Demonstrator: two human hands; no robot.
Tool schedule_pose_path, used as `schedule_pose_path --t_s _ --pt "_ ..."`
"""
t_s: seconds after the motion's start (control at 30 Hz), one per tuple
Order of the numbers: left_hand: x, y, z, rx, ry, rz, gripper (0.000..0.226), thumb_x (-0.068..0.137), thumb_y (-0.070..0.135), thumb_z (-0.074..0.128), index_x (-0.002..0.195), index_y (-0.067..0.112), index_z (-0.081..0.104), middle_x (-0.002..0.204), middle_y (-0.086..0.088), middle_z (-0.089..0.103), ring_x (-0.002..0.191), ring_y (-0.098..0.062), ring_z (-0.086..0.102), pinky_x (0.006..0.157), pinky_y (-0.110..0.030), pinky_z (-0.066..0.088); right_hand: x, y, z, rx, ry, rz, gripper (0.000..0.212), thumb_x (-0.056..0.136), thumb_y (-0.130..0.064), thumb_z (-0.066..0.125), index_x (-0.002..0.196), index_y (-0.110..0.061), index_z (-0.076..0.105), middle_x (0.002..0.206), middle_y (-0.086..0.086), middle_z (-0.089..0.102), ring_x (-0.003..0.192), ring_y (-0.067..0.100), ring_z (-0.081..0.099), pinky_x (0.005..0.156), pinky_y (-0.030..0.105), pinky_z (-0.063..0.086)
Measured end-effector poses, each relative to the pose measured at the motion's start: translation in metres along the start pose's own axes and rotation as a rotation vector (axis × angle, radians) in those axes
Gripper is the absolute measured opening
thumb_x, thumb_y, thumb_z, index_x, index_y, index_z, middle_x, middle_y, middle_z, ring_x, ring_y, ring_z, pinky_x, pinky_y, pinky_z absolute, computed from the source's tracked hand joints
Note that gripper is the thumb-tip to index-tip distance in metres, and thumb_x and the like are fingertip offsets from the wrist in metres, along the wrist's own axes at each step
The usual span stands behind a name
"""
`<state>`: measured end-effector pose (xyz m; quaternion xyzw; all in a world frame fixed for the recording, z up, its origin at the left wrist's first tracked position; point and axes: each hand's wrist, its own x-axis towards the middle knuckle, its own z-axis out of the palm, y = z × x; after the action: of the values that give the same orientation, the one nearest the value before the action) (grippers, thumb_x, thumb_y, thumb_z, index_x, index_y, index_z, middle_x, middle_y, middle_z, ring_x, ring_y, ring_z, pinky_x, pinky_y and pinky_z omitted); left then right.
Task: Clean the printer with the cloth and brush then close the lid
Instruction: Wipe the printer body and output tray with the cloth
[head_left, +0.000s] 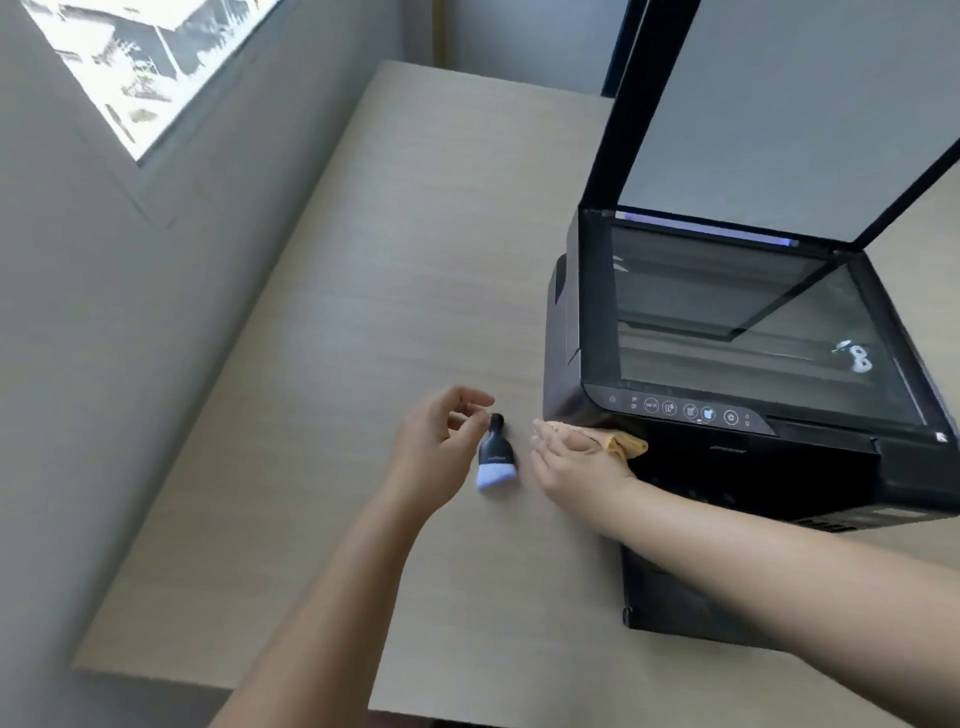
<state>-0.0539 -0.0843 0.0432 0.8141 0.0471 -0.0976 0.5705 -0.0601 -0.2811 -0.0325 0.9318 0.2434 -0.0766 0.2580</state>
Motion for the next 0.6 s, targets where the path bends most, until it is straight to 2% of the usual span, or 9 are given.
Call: schedule_pose_path --t_s 0.03,0.07,0.1,0.2,0.33,0.4,0.43,0.5,0.6 --pt "-0.002 -0.005 -0.004 -0.004 0.005 -0.003 0.015 0.091 0.017 0.057 0.094 0.025 0.069 0.08 0.012 0.065 0.065 0.005 0.054 0.057 -0.007 0.041 -0.007 0.006 -0.007 0.123 0.013 -0.005 0.04 0.097 -0.021 0.022 0.109 -0.025 0.06 0.099 -0.01 0.075 0.095 0.007 0.07 0.074 0.028 0.059" --pt "-0.003 -0.008 -0.004 -0.003 0.006 -0.008 0.014 0.091 0.018 0.057 0.094 0.027 0.068 0.081 0.014 0.065 0.066 0.005 0.054 0.058 -0.008 0.042 -0.017 0.012 -0.011 0.106 0.05 -0.024 0.049 0.095 -0.014 0.021 0.101 -0.023 0.069 0.098 -0.006 0.075 0.096 0.011 0.07 0.082 0.03 0.055" --pt "-0.004 -0.011 -0.006 -0.007 0.011 -0.018 0.014 0.09 0.02 0.057 0.094 0.028 0.068 0.081 0.015 0.065 0.066 0.006 0.054 0.059 -0.008 0.042 -0.022 0.017 -0.017 0.025 0.12 -0.055 0.05 0.087 -0.006 0.026 0.092 -0.014 0.074 0.095 0.001 0.076 0.097 0.018 0.07 0.088 0.037 0.047" --pt "-0.004 -0.016 -0.004 -0.04 0.016 -0.034 0.014 0.09 0.02 0.057 0.093 0.029 0.068 0.078 0.014 0.065 0.063 0.006 0.053 0.056 -0.007 0.042 -0.017 0.032 -0.054 -0.121 0.268 -0.109 0.038 0.067 -0.003 0.036 0.077 -0.003 0.074 0.088 0.013 0.074 0.097 0.031 0.069 0.086 0.038 0.034" --pt "0.001 -0.019 0.001 -0.082 -0.022 -0.034 0.016 0.089 0.023 0.056 0.091 0.036 0.066 0.084 0.012 0.067 0.066 0.005 0.055 0.059 -0.012 0.043 0.014 0.021 -0.096 -0.166 0.03 0.021 0.024 0.055 -0.004 0.051 0.068 -0.008 0.071 0.077 0.018 0.071 0.085 0.033 0.068 0.09 0.04 0.032" --pt "0.006 -0.02 0.004 -0.048 -0.022 -0.017 0.015 0.089 0.025 0.056 0.093 0.035 0.066 0.09 0.015 0.066 0.077 0.003 0.057 0.064 -0.016 0.043 0.038 0.012 -0.106 -0.209 -0.226 0.002 0.028 0.075 -0.004 0.049 0.092 -0.013 0.07 0.093 0.015 0.07 0.094 0.032 0.061 0.09 0.042 0.035" --pt "0.009 -0.022 0.007 0.009 -0.007 0.001 0.015 0.09 0.026 0.055 0.096 0.034 0.066 0.093 0.018 0.064 0.084 0.001 0.056 0.066 -0.016 0.041 0.05 0.008 -0.102 -0.195 -0.342 -0.02 0.029 0.086 -0.007 0.047 0.107 -0.015 0.065 0.107 0.012 0.067 0.103 0.033 0.055 0.089 0.044 0.037" --pt "0.016 -0.033 0.01 0.225 0.068 0.084 0.018 0.09 0.023 0.053 0.101 0.029 0.065 0.097 0.021 0.06 0.094 -0.004 0.051 0.069 -0.016 0.037 0.065 -0.001 -0.094 -0.201 -0.565 -0.068 0.028 0.094 -0.019 0.049 0.12 -0.021 0.059 0.119 0.004 0.061 0.112 0.033 0.048 0.089 0.043 0.036" --pt "0.021 -0.074 0.013 0.628 0.137 0.254 0.031 0.085 0.024 0.044 0.105 0.021 0.067 0.114 0.006 0.065 0.107 -0.025 0.057 0.081 -0.032 0.047 0.064 -0.006 -0.077 -0.331 -0.631 -0.166 0.029 0.096 -0.025 0.048 0.123 -0.022 0.057 0.108 0.0 0.06 0.116 0.027 0.045 0.088 0.037 0.029"
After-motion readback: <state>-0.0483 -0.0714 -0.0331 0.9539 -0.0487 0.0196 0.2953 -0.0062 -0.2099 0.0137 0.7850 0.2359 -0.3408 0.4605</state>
